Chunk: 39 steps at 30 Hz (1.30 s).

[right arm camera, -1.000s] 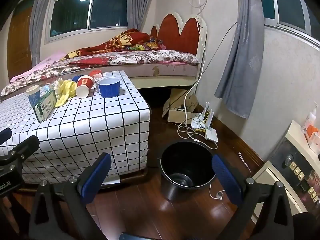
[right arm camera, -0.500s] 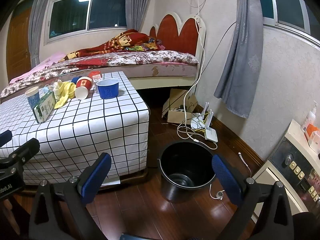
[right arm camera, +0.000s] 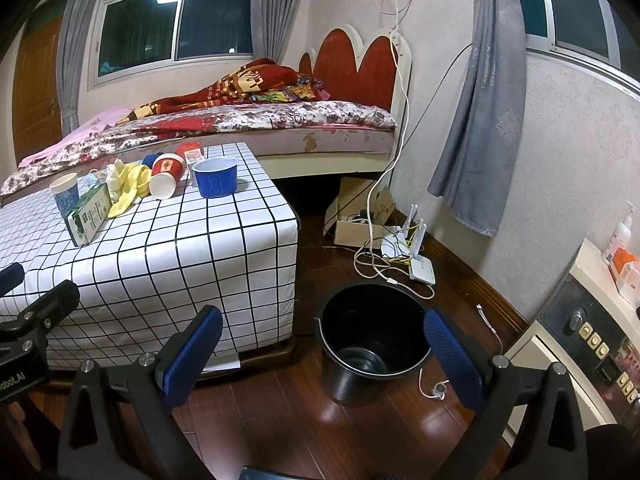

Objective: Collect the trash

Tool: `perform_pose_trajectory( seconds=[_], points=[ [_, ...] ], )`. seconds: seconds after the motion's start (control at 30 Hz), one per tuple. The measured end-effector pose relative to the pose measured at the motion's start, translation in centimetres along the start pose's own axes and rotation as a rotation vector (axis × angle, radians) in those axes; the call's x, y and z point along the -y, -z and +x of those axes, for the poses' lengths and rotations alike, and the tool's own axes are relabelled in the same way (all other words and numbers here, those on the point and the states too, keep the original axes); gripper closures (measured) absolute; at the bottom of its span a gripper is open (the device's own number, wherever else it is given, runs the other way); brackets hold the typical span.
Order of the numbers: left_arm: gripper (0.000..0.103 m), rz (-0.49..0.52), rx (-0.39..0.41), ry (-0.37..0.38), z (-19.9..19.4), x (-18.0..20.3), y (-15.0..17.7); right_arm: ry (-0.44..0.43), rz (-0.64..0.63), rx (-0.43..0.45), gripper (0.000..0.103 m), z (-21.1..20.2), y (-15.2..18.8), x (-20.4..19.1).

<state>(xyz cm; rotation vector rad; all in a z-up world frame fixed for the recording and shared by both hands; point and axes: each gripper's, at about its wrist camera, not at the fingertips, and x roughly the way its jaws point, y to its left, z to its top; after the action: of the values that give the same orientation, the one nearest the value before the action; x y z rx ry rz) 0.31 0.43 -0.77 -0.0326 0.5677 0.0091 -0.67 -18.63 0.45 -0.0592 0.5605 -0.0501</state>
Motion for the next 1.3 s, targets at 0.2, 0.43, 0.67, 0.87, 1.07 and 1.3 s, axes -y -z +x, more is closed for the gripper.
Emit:
perform_pose_trajectory(
  seconds=[0.2,0.43,0.67,0.87,1.07,1.3],
  points=[
    [0.0,0.0,-0.001,-0.001,-0.03,-0.04,0.11,0.0,0.002,0.0,0.001,0.01,-0.1,0.07],
    [0.0,0.001,-0.004,-0.002,-0.07,-0.1,0.25,0.0,0.001,0.0,0.001,0.01,-0.1,0.08],
    [0.0,0.0,-0.004,-0.001,-0.07,-0.15,0.27,-0.001,0.002,0.001,0.001,0.0,-0.05,0.07],
    [0.0,0.0,-0.004,-0.001,-0.05,-0.11,0.2,0.001,0.0,0.001,0.001,0.0,-0.08,0.08],
    [0.0,0.0,-0.005,-0.001,-0.05,-0.11,0.17,-0.001,0.002,0.002,0.001,-0.01,-0.05,0.06],
    [0.0,0.0,-0.006,0.0,-0.04,-0.12,0.27,-0.001,0.002,0.001,0.001,-0.01,-0.02,0.05]
  ],
)
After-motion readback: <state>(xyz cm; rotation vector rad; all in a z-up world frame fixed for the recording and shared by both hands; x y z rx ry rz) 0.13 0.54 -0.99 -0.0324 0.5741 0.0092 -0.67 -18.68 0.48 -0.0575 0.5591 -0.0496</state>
